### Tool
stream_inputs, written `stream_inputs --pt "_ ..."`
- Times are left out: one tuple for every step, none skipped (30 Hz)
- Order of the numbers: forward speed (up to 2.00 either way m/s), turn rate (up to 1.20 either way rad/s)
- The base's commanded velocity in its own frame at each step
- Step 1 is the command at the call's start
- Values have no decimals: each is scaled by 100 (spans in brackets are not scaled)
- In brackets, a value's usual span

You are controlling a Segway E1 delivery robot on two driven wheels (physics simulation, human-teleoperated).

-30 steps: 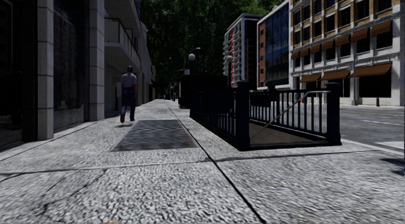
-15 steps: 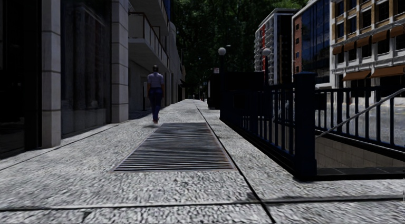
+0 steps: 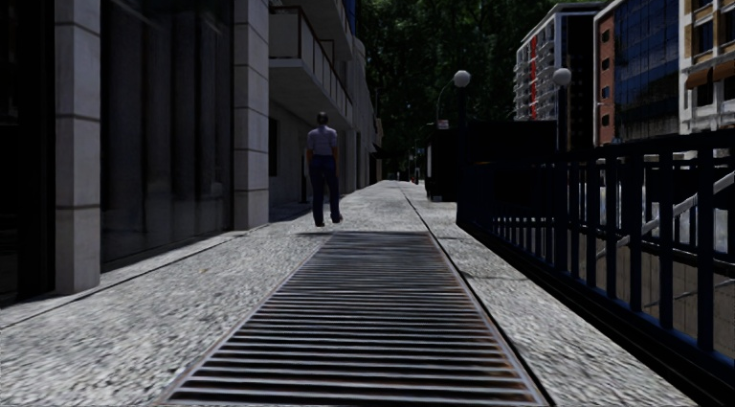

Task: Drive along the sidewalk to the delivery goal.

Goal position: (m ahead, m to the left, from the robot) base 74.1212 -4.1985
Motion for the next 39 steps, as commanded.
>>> stream_inputs --pt "193 0" --pt "194 0" --pt "194 0" --pt "200 0" --pt "200 0" --pt "200 0" --pt "200 0" --pt "200 0" --pt "200 0" --pt "200 0" --pt "200 0" --pt "200 0" --pt "200 0" --pt "200 0" --pt "200 0" --pt "200 0" --pt "200 0" --pt "200 0" --pt "200 0" --pt "200 0" --pt "200 0" --pt "200 0" --pt "200 0" --pt "200 0" --pt "200 0" --pt "200 0" --pt "200 0" --pt "200 0" --pt "200 0" --pt "200 0" --pt "200 0" --pt "200 0" --pt "200 0" --pt "200 -2" --pt "200 -17" --pt "200 -22" --pt "200 -22" --pt "200 -26" --pt "200 -27"
